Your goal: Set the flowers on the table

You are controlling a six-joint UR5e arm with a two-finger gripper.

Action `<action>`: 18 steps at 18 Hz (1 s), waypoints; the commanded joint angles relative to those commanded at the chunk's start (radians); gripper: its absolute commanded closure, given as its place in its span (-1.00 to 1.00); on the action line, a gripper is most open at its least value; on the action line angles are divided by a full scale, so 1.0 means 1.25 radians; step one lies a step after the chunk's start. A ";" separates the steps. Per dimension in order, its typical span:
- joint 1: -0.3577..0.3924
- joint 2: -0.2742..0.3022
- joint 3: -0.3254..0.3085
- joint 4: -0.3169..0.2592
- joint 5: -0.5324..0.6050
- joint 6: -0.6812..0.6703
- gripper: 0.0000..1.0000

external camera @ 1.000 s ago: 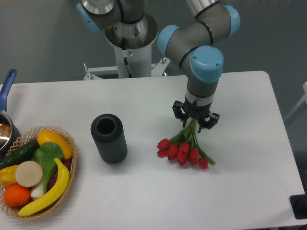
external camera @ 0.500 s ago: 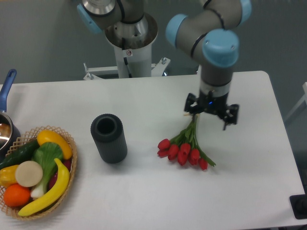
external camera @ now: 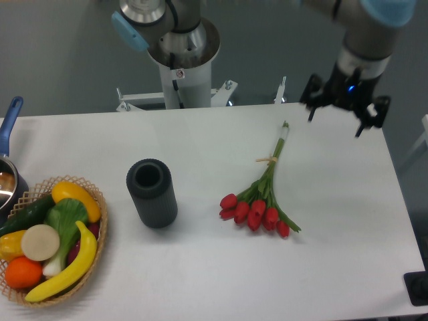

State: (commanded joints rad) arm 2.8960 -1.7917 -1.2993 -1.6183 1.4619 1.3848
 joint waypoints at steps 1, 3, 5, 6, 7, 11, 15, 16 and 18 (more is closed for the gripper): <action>0.013 0.004 -0.001 0.002 0.000 0.032 -1.00; 0.045 0.004 -0.001 0.002 0.000 0.105 -1.00; 0.066 0.010 -0.002 0.004 0.006 0.158 -1.00; 0.069 0.018 -0.012 0.007 0.007 0.172 -1.00; 0.070 0.031 -0.045 0.016 0.007 0.172 -1.00; 0.076 0.077 -0.169 0.176 0.000 0.161 -1.00; 0.076 0.099 -0.225 0.214 0.002 0.162 -1.00; 0.075 0.099 -0.226 0.212 0.004 0.162 -1.00; 0.074 0.103 -0.237 0.212 0.001 0.162 -1.00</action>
State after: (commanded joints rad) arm 2.9882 -1.6629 -1.5952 -1.3530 1.4634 1.5877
